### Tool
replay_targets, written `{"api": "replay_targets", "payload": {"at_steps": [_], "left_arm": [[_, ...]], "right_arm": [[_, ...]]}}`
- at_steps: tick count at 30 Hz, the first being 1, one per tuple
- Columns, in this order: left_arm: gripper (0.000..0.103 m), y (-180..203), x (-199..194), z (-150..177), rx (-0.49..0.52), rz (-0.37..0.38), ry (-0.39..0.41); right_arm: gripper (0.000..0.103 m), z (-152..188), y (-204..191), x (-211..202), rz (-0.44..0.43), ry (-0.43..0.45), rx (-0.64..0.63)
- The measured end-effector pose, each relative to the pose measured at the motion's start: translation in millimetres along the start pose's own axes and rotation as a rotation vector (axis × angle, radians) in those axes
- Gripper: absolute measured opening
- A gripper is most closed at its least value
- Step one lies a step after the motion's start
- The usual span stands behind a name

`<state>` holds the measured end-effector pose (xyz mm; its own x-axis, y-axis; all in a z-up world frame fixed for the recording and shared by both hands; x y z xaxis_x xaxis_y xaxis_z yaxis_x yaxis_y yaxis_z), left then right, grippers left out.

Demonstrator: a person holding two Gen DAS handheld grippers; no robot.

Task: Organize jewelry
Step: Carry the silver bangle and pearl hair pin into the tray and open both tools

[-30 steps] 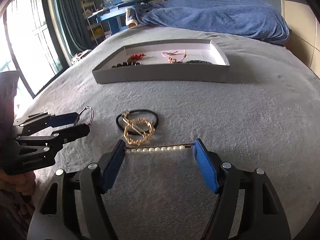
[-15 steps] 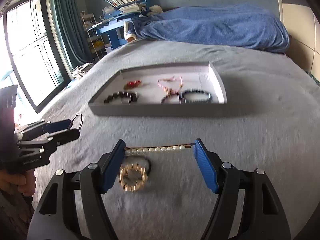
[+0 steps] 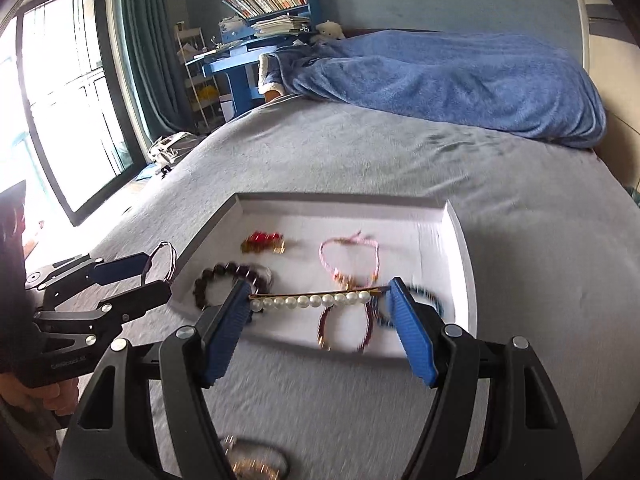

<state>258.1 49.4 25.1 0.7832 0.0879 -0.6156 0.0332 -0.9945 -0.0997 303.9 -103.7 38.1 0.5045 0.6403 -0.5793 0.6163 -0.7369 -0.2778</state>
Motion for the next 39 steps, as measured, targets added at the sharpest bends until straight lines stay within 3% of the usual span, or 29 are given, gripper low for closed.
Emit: {"api": "replay_targets", "payload": {"at_steps": [13, 27, 35, 39], "left_arm": [[0.051, 2, 64, -21, 0.061, -0.037, -0.051], [0.051, 12, 86, -2, 0.115, -0.052, -0.11], [0.07, 9, 71, -6, 0.124, -0.091, -0.061], [0.078, 3, 57, -10, 0.103, -0.107, -0.03]], "right_arm": [[0.07, -17, 33, 59, 0.04, -0.115, 0.004], [0.07, 1, 47, 79, 0.051, -0.179, 0.023], [0.071, -2, 45, 63, 0.048, -0.139, 0.028], [0.077, -1, 41, 47, 0.048, -0.101, 0.031]]}}
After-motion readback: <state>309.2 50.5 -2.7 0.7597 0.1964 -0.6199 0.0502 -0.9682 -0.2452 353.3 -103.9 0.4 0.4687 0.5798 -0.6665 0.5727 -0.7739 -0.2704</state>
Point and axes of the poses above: each gripper's, at about its wrist camera, not at the fingertips, and x roughly the way its jaws point, y to its right, z to its underside, the point moved 3 cm from there along x, roughly the way its jaws point, and after that the axes turned 15 degrees about -z, right-handed, at the moved point
